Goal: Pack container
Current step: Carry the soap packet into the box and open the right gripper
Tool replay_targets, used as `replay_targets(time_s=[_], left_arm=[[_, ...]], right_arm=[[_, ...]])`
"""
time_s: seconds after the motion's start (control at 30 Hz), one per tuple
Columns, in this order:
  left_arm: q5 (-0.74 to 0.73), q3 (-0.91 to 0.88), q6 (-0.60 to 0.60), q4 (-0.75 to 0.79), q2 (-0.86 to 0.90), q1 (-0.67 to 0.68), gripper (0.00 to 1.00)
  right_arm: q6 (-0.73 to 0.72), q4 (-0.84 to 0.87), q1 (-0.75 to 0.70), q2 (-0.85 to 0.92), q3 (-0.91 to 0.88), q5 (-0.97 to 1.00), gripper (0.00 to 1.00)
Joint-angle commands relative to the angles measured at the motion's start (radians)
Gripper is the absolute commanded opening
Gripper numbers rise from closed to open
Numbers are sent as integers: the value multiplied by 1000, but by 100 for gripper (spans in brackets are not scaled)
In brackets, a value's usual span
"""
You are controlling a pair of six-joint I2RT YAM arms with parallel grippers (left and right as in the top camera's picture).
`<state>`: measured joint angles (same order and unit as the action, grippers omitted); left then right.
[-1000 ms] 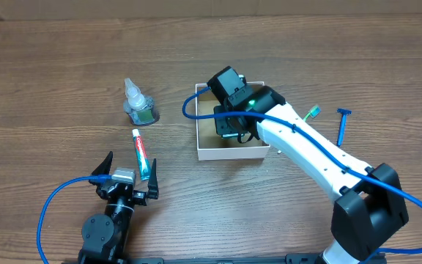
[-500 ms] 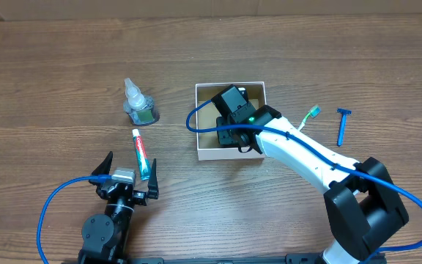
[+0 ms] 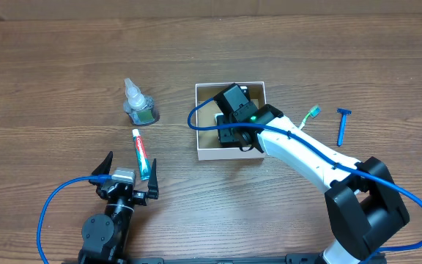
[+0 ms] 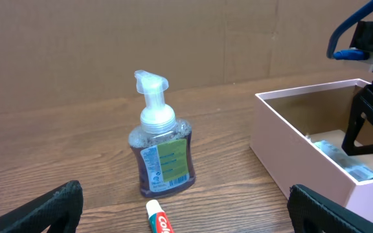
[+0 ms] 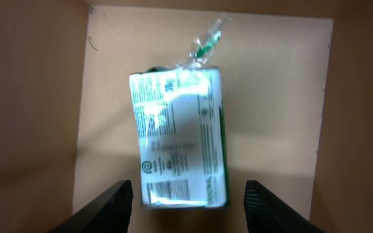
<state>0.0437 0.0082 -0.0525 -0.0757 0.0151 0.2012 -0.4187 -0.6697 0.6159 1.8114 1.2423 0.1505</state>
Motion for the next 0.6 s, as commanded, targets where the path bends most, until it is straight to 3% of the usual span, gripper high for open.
replay_targets(time_s=[0.0,0.17,0.37,0.57], left_arm=[[-11,-3,-11,3,-10,-5,100],[-11,-3,-11,3,-10,-5,100],[-11,-3,-11,3,-10,-5,100],[-11,-3,-11,3,-10,-5,100]], right_arm=[[-4,-3,-3,-1,0,14,62],[0,-76,-17,-8,98,14,65],[-6,-319,-44,-24,348,16,66],[-154,-534,-135,-27,480,90,66]])
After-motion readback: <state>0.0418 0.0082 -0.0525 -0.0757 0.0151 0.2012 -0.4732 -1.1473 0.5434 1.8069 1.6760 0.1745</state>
